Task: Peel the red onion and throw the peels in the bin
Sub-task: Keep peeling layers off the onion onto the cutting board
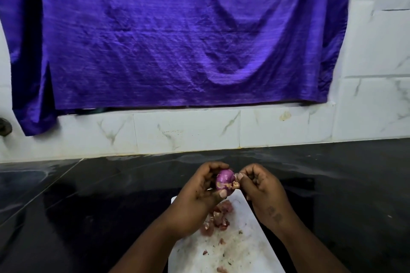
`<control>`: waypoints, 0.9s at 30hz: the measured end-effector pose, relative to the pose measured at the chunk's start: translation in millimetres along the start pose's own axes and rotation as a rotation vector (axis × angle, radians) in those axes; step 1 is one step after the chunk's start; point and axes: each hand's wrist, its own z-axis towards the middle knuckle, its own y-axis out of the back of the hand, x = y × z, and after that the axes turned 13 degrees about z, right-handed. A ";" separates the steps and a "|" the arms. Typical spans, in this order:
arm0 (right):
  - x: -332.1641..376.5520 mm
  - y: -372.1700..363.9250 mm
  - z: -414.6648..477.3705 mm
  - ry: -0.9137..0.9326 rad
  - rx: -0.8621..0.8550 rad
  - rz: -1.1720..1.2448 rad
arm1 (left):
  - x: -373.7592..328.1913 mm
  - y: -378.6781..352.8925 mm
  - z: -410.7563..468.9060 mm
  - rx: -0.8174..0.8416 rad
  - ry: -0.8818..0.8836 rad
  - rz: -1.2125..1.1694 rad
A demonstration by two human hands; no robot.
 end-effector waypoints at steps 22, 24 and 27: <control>2.6 2.7 -2.2 -0.040 0.100 -0.017 | -1.4 8.8 4.2 -0.063 -0.003 -0.093; 6.6 1.3 -3.0 -0.014 0.088 0.002 | 0.5 9.9 4.9 -0.053 0.015 -0.100; 9.5 -0.2 -4.0 0.011 0.033 0.056 | 1.8 9.9 4.8 -0.039 0.025 -0.122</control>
